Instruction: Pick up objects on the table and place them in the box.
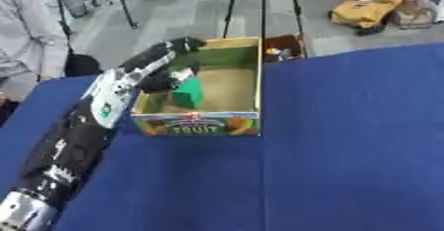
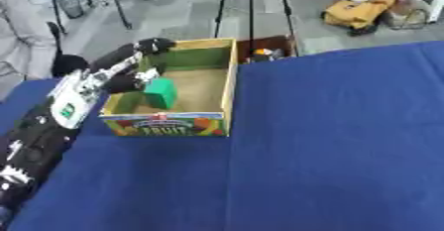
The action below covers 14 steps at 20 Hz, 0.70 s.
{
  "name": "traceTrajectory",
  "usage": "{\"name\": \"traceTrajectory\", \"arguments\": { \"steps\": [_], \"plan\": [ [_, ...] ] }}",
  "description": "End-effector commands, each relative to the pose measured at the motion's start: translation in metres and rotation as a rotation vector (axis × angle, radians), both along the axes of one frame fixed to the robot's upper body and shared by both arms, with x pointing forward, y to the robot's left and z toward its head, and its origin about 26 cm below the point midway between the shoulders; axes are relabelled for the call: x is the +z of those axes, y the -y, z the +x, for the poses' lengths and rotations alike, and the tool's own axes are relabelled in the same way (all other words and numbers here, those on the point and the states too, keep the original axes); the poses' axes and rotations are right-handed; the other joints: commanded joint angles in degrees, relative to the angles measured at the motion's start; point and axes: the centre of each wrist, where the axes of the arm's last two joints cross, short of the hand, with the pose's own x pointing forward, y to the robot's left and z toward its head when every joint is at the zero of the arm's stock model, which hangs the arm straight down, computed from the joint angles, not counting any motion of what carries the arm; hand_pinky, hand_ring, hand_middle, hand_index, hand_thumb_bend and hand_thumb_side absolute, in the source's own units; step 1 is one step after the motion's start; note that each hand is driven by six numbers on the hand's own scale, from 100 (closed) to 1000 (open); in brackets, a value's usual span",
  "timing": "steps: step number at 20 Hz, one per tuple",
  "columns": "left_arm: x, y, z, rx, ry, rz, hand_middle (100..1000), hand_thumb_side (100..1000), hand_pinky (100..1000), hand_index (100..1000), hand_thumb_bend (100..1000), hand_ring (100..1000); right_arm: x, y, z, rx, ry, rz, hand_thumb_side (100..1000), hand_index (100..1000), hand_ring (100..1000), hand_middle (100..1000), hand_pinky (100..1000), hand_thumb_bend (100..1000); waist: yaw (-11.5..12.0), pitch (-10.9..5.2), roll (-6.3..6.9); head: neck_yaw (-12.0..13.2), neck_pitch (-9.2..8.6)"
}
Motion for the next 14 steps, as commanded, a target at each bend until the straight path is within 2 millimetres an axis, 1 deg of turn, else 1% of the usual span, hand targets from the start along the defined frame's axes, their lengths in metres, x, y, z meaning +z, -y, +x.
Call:
{"name": "traceTrajectory", "arguments": {
  "steps": [1, 3, 6, 11, 14],
  "plan": [
    [0.031, 0.004, -0.017, -0.047, 0.143, -0.048, 845, 924, 822, 964, 100, 842, 0.005, 0.002, -0.004, -0.002, 0.022, 0.009, 981, 835, 912, 527, 870, 100, 0.41, -2.11, -0.54, -1.24, 1.18],
    [0.034, 0.009, -0.023, -0.078, 0.189, -0.084, 823, 933, 814, 949, 100, 829, 0.003, 0.002, -0.004, -0.004, 0.018, 0.015, 982, 835, 911, 528, 870, 100, 0.8, -2.66, -0.9, -1.82, 1.95],
    [0.031, 0.018, -0.029, -0.124, 0.232, -0.132, 804, 944, 805, 934, 100, 818, 0.002, 0.002, -0.004, -0.004, 0.015, 0.025, 981, 833, 909, 531, 868, 100, 1.42, -3.53, -1.5, -2.41, 3.23],
    [0.015, 0.034, -0.037, -0.205, 0.265, -0.213, 764, 932, 771, 894, 100, 789, -0.001, 0.001, -0.004, -0.003, 0.005, 0.041, 981, 832, 908, 534, 867, 100, 2.77, -4.91, -2.4, -2.76, 4.54],
    [0.008, 0.04, -0.045, -0.232, 0.283, -0.278, 745, 928, 738, 880, 100, 772, -0.003, 0.001, -0.004, -0.005, -0.001, 0.051, 982, 831, 906, 537, 866, 100, 3.73, -5.81, -3.04, -2.95, 5.04]
  ]
}}
